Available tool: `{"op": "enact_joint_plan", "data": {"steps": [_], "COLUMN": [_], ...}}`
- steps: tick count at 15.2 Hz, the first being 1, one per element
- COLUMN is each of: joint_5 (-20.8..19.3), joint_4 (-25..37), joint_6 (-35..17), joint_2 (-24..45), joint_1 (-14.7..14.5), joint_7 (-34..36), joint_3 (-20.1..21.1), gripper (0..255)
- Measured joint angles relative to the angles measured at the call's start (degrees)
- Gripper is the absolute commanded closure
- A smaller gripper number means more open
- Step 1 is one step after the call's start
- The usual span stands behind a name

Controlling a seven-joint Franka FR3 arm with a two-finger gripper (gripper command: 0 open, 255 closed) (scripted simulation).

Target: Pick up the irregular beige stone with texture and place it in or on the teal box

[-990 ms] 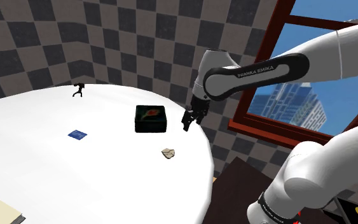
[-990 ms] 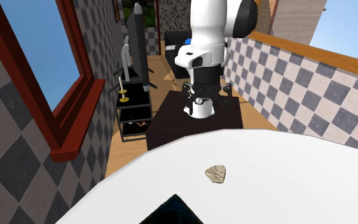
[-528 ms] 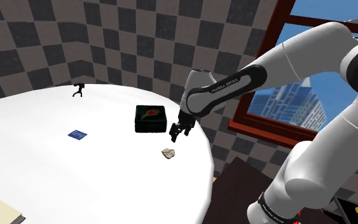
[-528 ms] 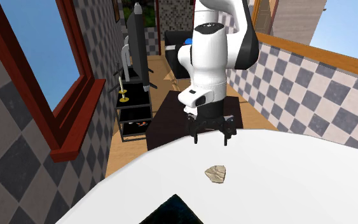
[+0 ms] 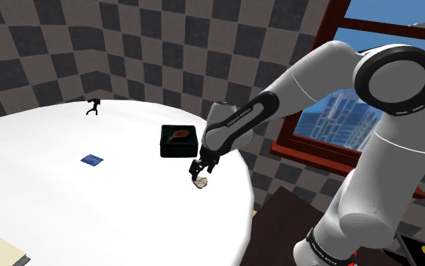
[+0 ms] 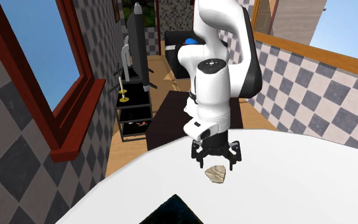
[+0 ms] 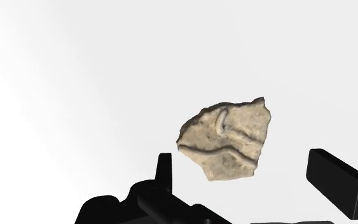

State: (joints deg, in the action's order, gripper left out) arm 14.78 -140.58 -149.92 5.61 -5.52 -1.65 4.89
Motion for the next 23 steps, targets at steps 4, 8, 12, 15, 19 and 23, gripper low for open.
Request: {"op": "enact_joint_plan", "data": {"steps": [4,8,12,15,19,23], "joint_5": [0.79,1.09,1.11,1.12,1.12,0.99], "joint_4": [0.25,0.28,0.30,0.30,0.30,0.30], "joint_6": [-3.11,-4.28,-4.36,-4.36,-4.36,-3.99], "joint_2": [3.31,4.49,4.57,4.58,4.58,4.19], "joint_1": [-0.24,-0.29,-0.29,-0.29,-0.29,-0.33], "joint_7": [-0.48,-0.73,-0.75,-0.75,-0.75,-0.57], "joint_3": [0.40,0.55,0.56,0.56,0.56,0.53], "gripper": [0,0,255,255,255,255]}}
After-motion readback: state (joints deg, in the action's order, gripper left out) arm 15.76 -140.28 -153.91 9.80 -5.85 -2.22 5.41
